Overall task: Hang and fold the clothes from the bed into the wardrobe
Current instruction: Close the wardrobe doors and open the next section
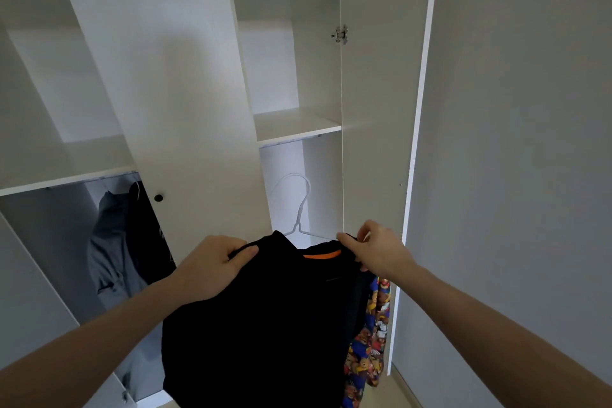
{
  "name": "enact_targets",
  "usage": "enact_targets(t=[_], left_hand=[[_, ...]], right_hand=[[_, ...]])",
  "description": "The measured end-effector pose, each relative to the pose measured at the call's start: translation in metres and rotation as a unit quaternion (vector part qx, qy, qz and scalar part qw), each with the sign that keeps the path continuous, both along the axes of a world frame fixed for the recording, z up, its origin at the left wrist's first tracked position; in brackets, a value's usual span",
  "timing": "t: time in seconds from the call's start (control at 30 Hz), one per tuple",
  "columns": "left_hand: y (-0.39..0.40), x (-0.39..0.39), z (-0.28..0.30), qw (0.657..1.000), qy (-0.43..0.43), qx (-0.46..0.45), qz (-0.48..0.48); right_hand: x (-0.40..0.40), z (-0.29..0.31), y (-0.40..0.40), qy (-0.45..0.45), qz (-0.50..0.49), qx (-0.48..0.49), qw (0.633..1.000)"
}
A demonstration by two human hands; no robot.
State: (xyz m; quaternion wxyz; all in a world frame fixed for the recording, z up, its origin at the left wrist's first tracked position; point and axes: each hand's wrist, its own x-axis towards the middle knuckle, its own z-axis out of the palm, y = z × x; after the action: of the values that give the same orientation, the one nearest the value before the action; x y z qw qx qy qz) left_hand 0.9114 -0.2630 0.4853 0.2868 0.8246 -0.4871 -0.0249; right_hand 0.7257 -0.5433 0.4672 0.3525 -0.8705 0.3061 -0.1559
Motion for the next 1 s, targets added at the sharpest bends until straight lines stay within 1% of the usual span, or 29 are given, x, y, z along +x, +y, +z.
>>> enact_targets(t=[0.1, 0.2, 0.3, 0.37, 0.43, 0.5, 0.53, 0.6, 0.63, 0.67, 0.73, 0.77, 0.87, 0.93, 1.0], left_hand=[[-0.003, -0.001, -0.003, 1.000, 0.004, 0.001, 0.004], [-0.003, -0.001, -0.002, 1.000, -0.006, -0.003, 0.000], [-0.003, -0.003, 0.000, 1.000, -0.011, -0.009, -0.004], [-0.004, -0.003, -0.001, 1.000, -0.022, -0.002, 0.002], [-0.006, -0.003, -0.002, 0.999, -0.031, 0.021, 0.012], [-0.009, -0.004, -0.004, 0.998, -0.034, 0.051, 0.024], [-0.012, -0.006, -0.004, 0.997, -0.031, 0.058, 0.030], [-0.020, -0.009, -0.001, 0.998, -0.020, 0.038, 0.047], [-0.024, -0.010, 0.000, 0.998, -0.008, 0.018, 0.058], [-0.028, -0.013, 0.000, 0.998, 0.008, -0.003, 0.067], [-0.036, -0.020, -0.003, 0.996, 0.042, -0.025, 0.069], [-0.039, -0.025, -0.006, 0.996, 0.055, -0.025, 0.065], [-0.049, -0.037, -0.014, 0.993, 0.102, -0.030, 0.055], [-0.056, -0.042, -0.013, 0.981, 0.180, -0.058, 0.037], [-0.064, -0.049, -0.010, 0.956, 0.280, -0.084, 0.020]], right_hand=[[0.002, 0.000, -0.005, 0.004, 0.036, 0.000, 0.999], [-0.001, 0.000, -0.013, 0.032, 0.029, 0.003, 0.999], [-0.006, -0.002, -0.016, 0.052, 0.029, -0.067, 0.996], [-0.008, -0.002, -0.012, 0.033, 0.036, -0.081, 0.996], [-0.009, 0.002, -0.003, -0.034, 0.032, -0.081, 0.996], [-0.007, 0.012, 0.019, -0.149, 0.044, -0.090, 0.984], [-0.006, 0.018, 0.035, -0.199, 0.072, -0.086, 0.974], [-0.003, 0.022, 0.067, -0.251, 0.133, -0.043, 0.958], [-0.001, 0.020, 0.079, -0.252, 0.154, -0.032, 0.955], [0.001, 0.015, 0.087, -0.241, 0.174, -0.040, 0.954], [0.002, 0.002, 0.092, -0.191, 0.212, -0.069, 0.956], [0.002, -0.003, 0.091, -0.176, 0.225, -0.068, 0.956], [-0.002, -0.011, 0.089, -0.197, 0.245, -0.029, 0.949], [-0.004, -0.013, 0.093, -0.222, 0.264, 0.010, 0.938], [-0.008, -0.015, 0.098, -0.231, 0.283, 0.036, 0.930]])
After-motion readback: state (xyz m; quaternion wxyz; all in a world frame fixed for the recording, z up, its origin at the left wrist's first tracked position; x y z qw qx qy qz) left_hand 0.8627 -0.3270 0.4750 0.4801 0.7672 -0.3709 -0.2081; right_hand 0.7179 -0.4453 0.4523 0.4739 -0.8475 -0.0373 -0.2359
